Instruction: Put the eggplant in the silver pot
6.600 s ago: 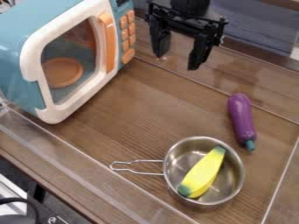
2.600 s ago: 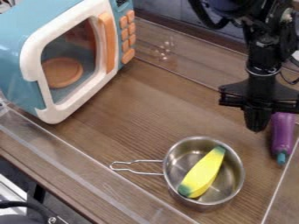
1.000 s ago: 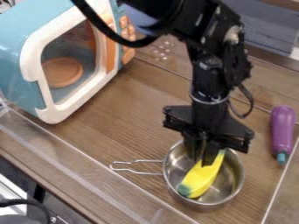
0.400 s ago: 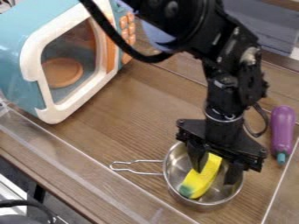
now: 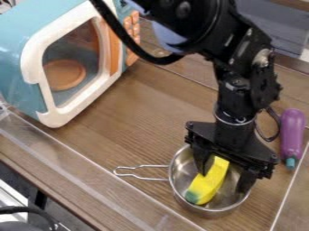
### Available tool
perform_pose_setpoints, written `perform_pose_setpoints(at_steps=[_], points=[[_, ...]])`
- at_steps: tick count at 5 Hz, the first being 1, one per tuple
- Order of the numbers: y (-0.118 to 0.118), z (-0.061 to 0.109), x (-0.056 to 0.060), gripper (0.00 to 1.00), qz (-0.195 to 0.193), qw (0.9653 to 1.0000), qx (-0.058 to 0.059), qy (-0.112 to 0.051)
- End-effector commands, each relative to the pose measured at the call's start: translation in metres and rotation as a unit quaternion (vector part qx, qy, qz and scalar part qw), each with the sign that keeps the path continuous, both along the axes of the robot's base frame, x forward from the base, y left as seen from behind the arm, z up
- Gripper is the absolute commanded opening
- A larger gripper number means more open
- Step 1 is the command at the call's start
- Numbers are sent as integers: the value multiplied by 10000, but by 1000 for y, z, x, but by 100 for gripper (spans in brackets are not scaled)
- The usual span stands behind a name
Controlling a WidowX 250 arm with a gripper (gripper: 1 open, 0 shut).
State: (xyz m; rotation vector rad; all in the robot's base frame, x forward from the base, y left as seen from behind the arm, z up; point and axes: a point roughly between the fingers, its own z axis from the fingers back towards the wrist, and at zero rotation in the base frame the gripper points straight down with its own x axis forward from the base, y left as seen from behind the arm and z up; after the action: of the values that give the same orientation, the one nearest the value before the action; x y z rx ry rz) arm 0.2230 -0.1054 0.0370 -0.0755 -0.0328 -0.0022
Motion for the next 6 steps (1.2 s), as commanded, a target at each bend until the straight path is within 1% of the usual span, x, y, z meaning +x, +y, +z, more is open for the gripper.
perform_pose_setpoints(at_steps=[1,2,4,5,6], points=[[9,-12,-3,100,196,9995,92,236],[14,-15,-2,100,401,9986,115,334],[21,-15,-10,100,827,9951,141,528],[19,-9,-1,100,513,9973,137,515],[17,-3,10,100,211,9985,127,482]])
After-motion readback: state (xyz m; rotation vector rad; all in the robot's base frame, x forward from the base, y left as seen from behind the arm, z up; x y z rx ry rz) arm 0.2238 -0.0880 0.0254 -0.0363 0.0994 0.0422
